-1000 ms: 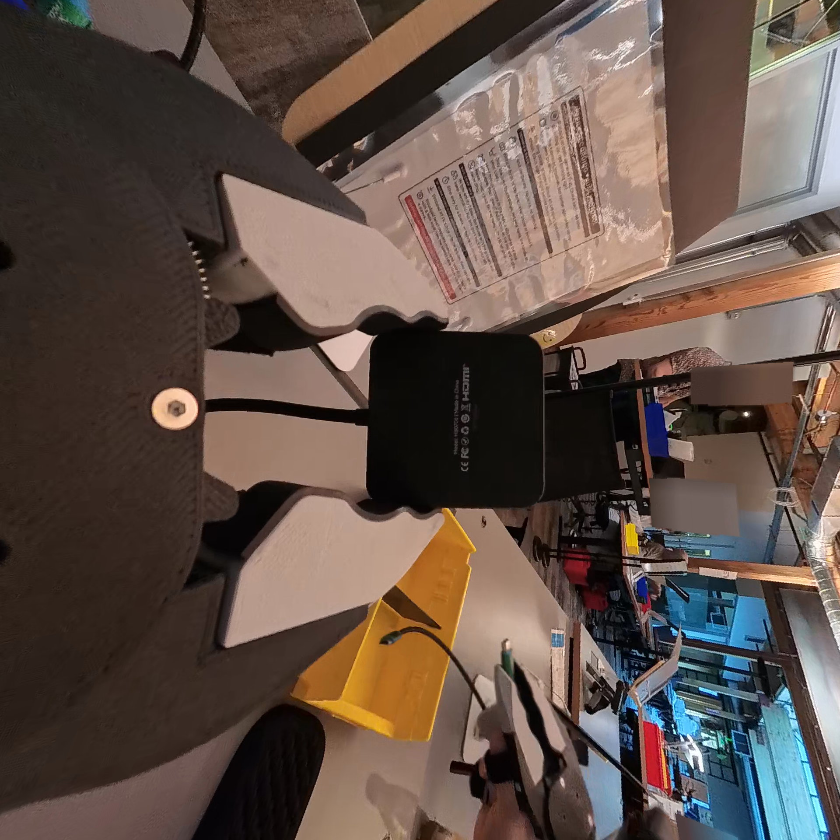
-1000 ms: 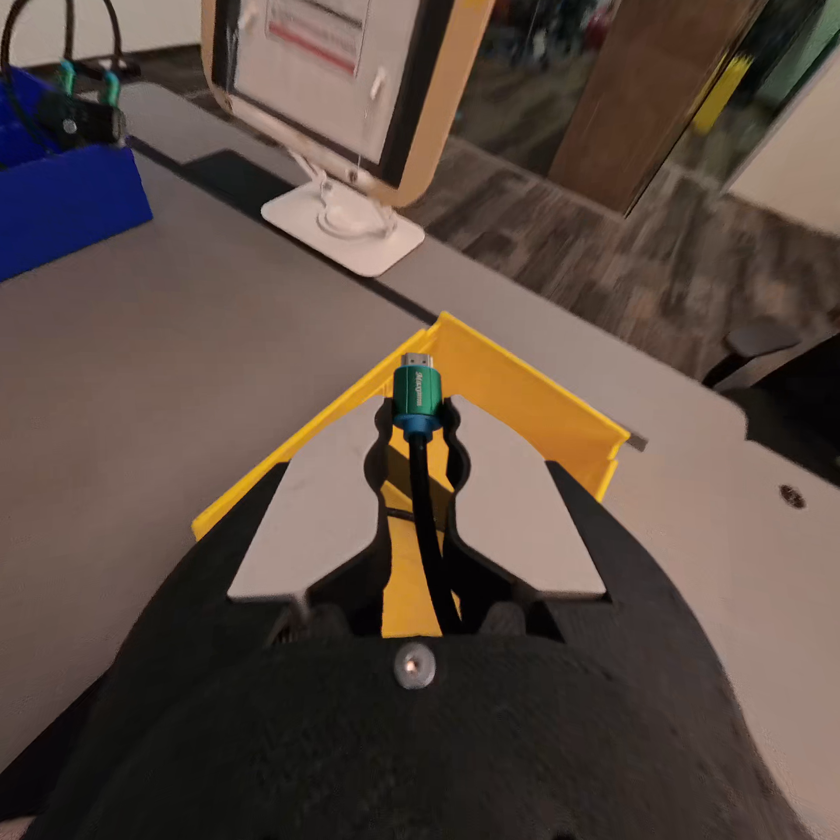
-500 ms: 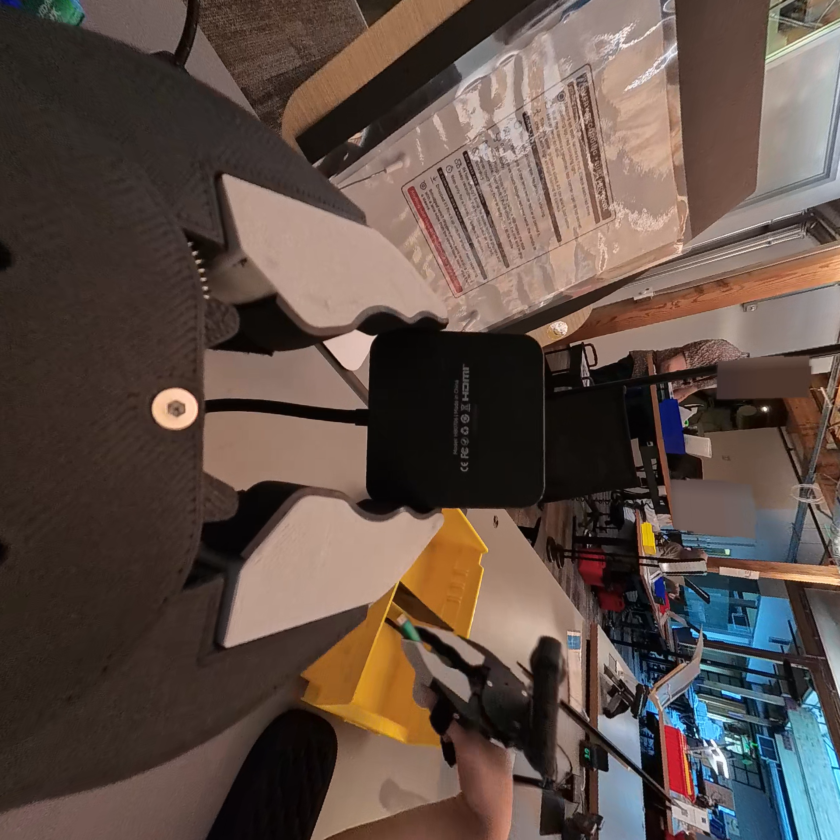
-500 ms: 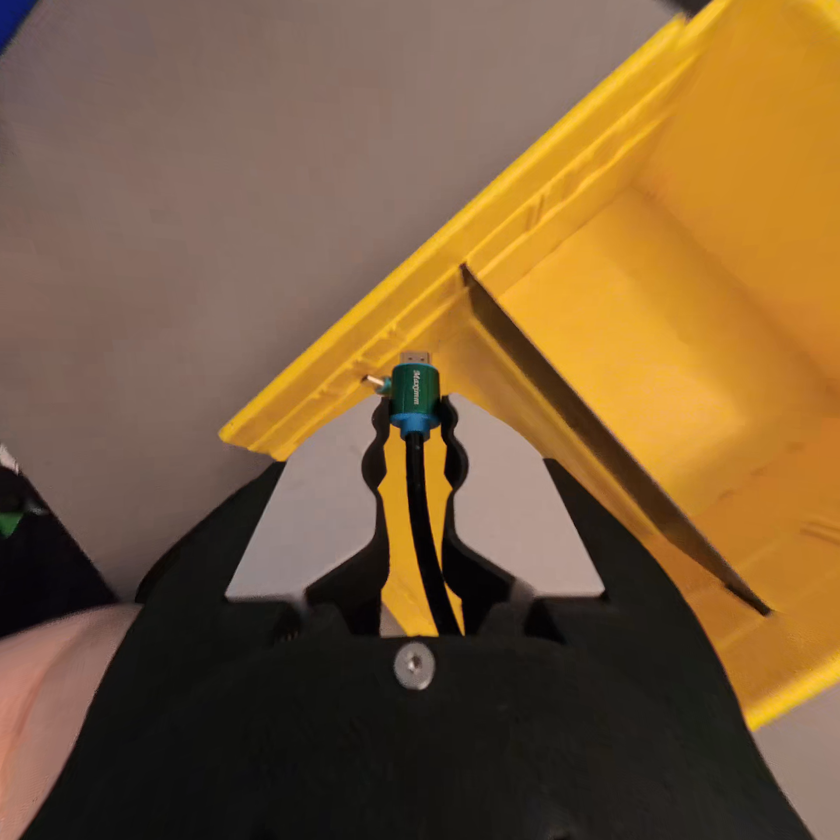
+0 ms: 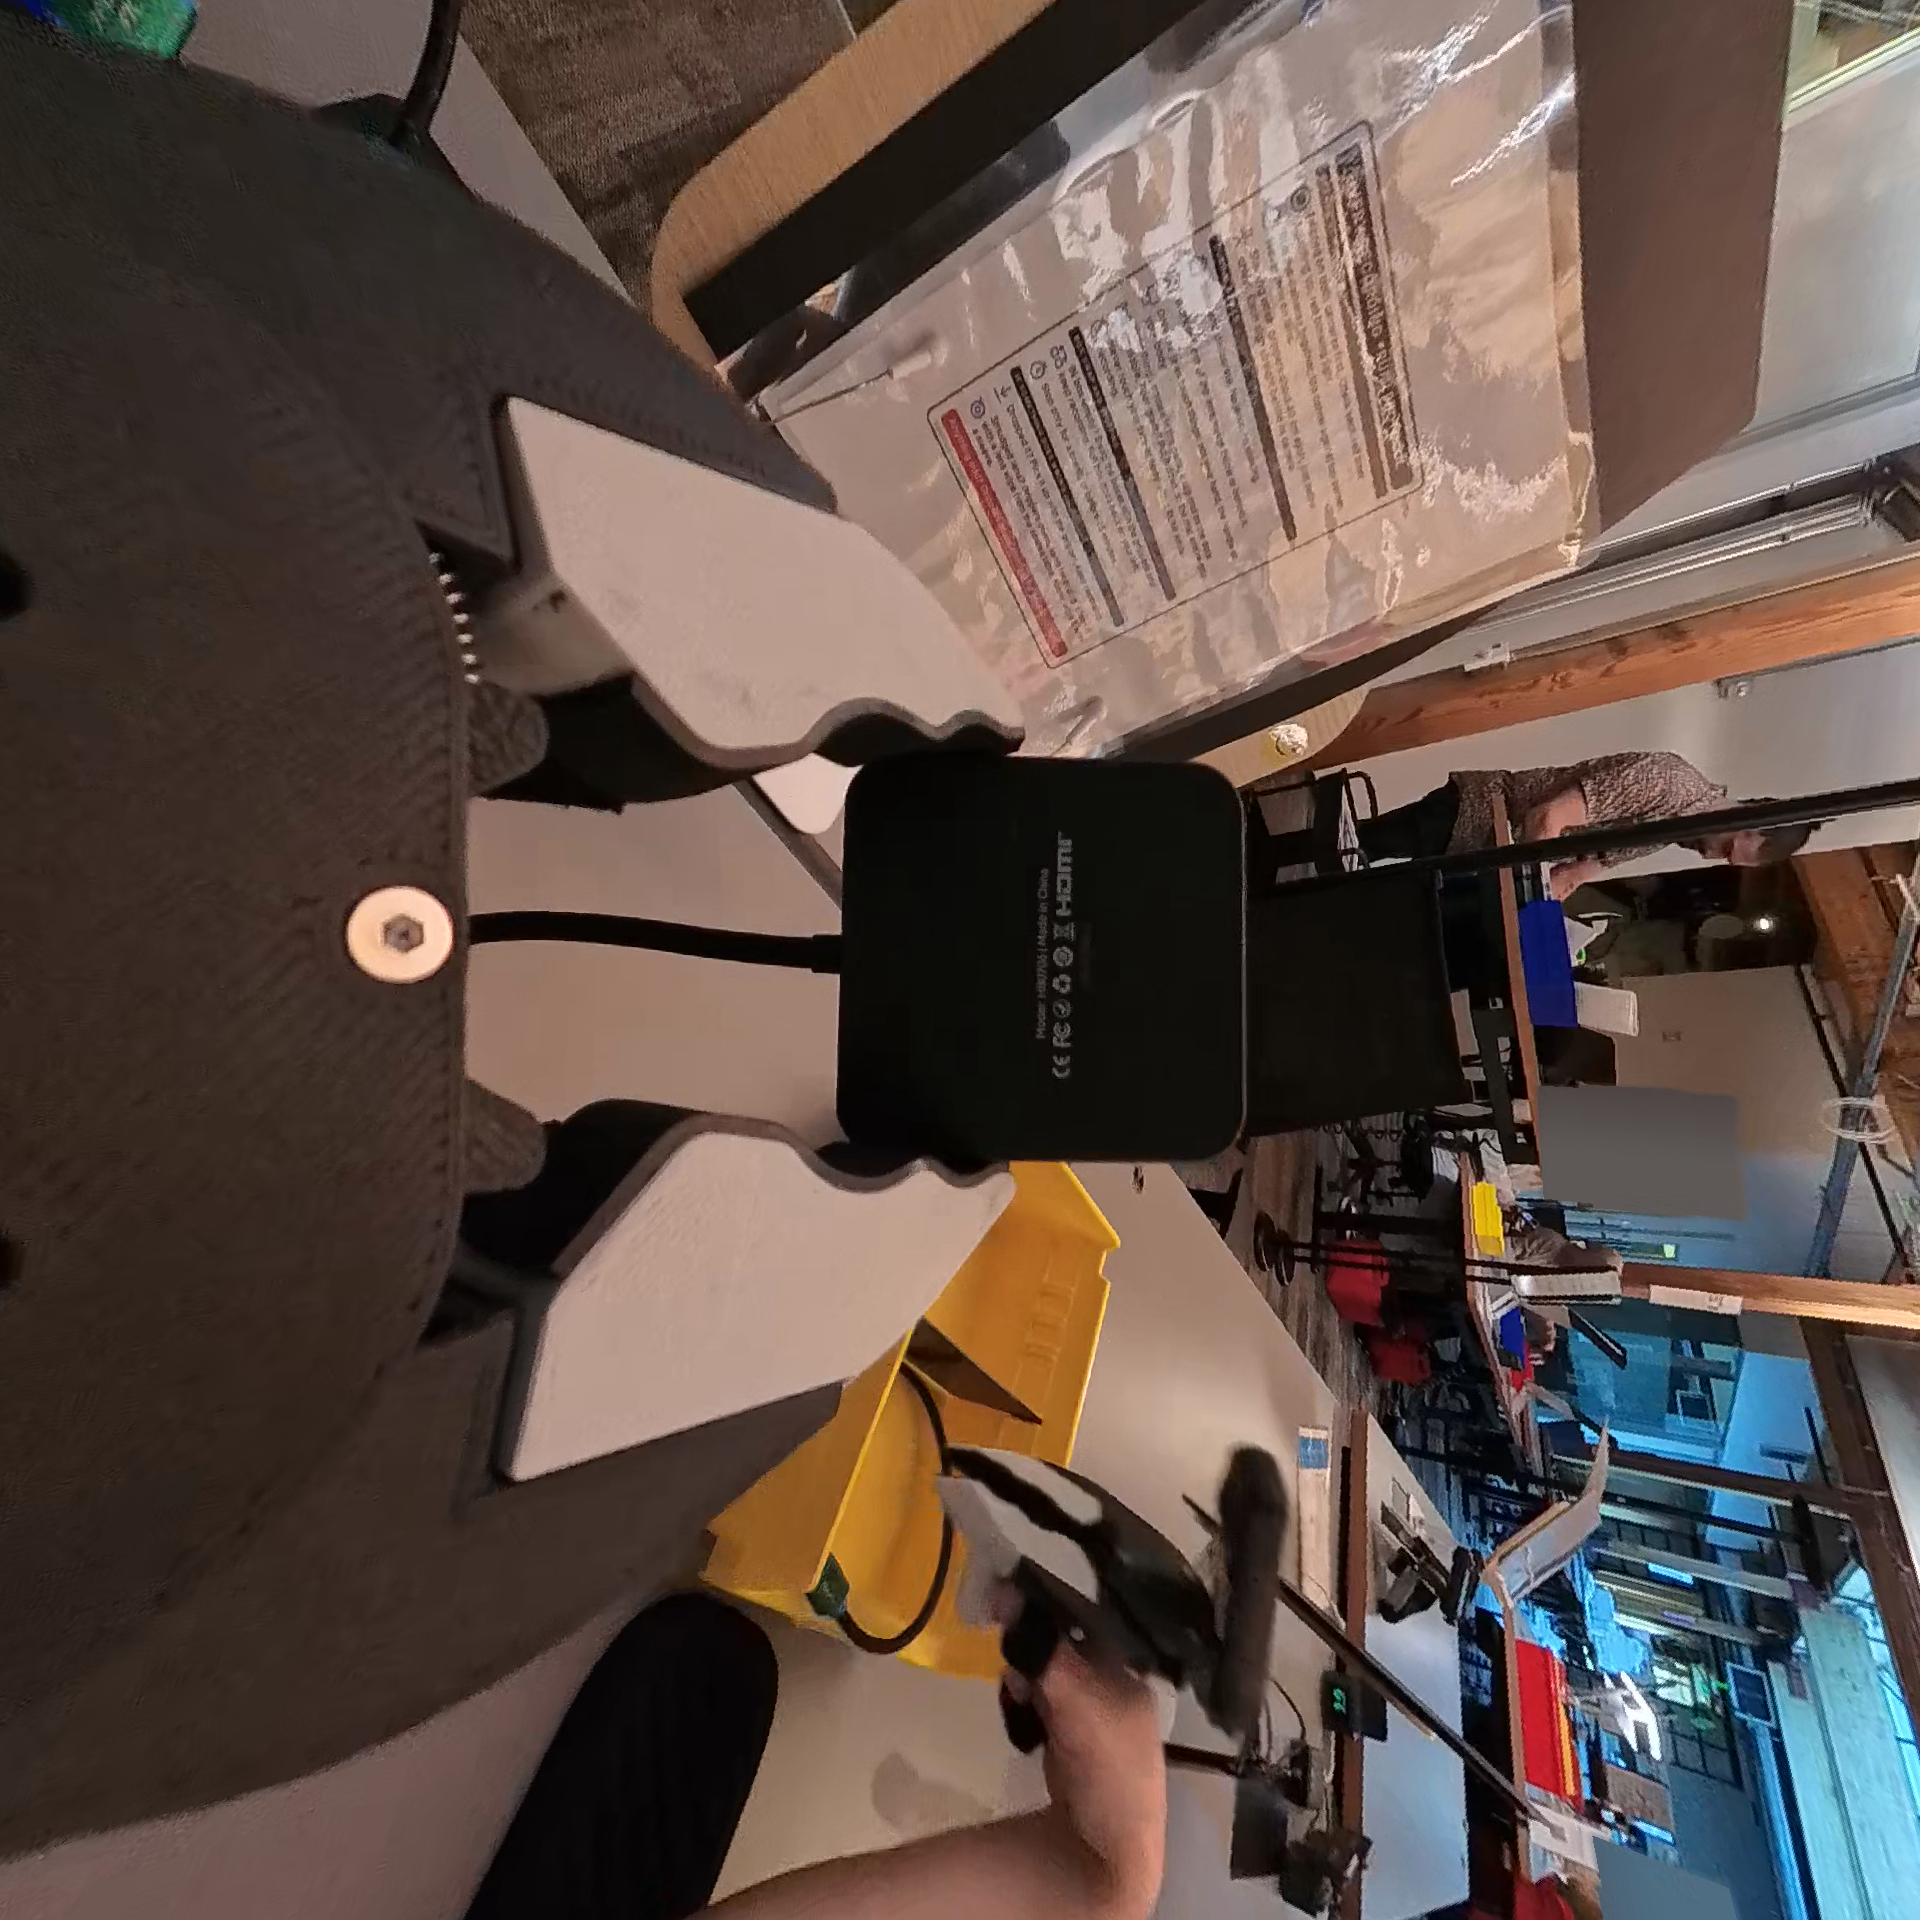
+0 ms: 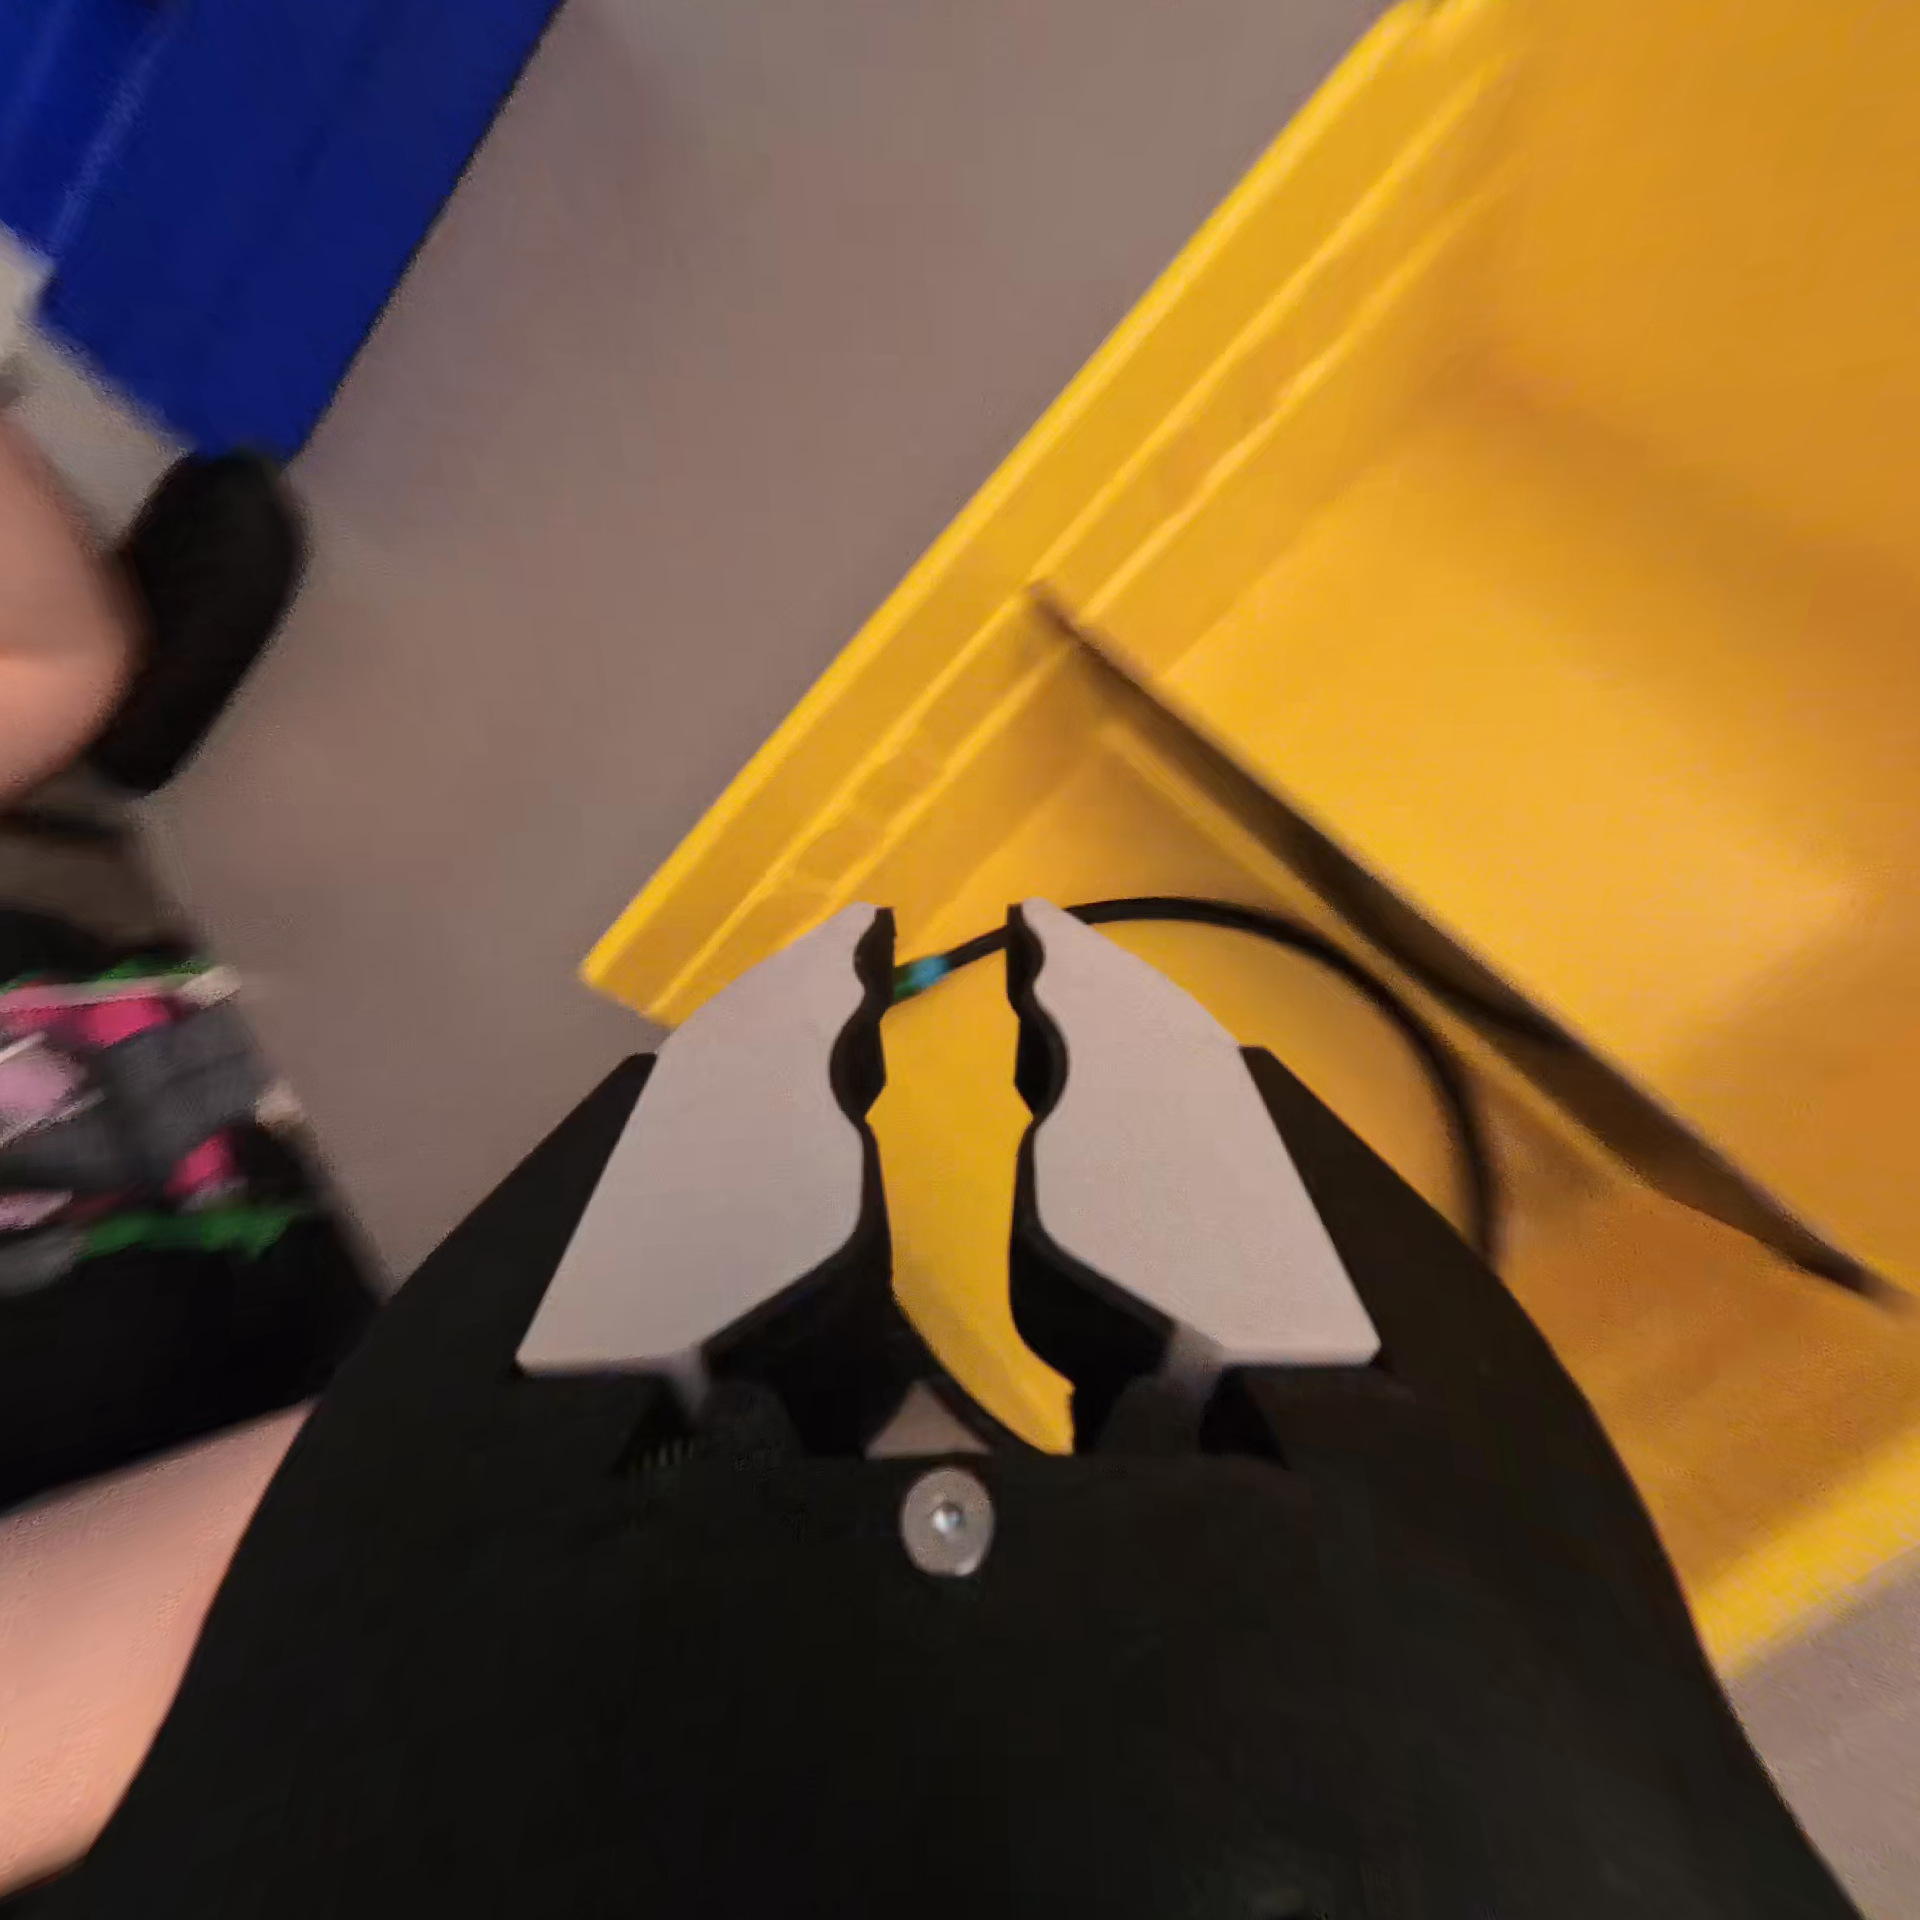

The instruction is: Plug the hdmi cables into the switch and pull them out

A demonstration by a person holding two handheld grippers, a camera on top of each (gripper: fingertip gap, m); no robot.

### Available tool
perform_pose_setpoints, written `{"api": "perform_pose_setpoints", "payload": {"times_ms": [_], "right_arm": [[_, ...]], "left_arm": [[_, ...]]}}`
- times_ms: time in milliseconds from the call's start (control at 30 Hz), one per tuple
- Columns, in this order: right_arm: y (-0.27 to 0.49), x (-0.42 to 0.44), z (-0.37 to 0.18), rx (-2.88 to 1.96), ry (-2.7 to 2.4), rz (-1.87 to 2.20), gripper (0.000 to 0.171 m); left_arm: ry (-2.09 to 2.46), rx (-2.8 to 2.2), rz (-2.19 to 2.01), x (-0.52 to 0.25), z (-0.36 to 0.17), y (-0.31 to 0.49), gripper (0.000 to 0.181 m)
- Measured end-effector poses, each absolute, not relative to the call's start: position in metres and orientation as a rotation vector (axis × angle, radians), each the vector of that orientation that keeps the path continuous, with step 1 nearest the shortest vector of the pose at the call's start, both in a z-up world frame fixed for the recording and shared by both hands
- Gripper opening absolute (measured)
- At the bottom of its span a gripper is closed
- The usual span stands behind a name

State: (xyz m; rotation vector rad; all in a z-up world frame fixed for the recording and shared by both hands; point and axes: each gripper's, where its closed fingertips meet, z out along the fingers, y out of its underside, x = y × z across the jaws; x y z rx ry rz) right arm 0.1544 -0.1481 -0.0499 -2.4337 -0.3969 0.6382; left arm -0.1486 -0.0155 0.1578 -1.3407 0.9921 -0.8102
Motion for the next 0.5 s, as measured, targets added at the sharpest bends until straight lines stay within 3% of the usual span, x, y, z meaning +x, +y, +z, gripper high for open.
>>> {"api": "perform_pose_setpoints", "payload": {"times_ms": [167, 333, 500], "right_arm": [[-0.156, 0.268, -0.018, -2.326, -0.021, -0.1, 0.03], [-0.175, 0.297, -0.053, -2.462, 0.141, -0.115, 0.032], [-0.177, 0.301, -0.084, -2.558, 0.353, 0.06, 0.007]], "left_arm": [[0.997, -1.338, -0.816, -0.147, 0.158, -0.018, 0.072], [1.018, -1.348, -0.795, -0.143, 0.153, -0.018, 0.072], [1.038, -1.354, -0.772, -0.14, 0.149, -0.019, 0.072]]}}
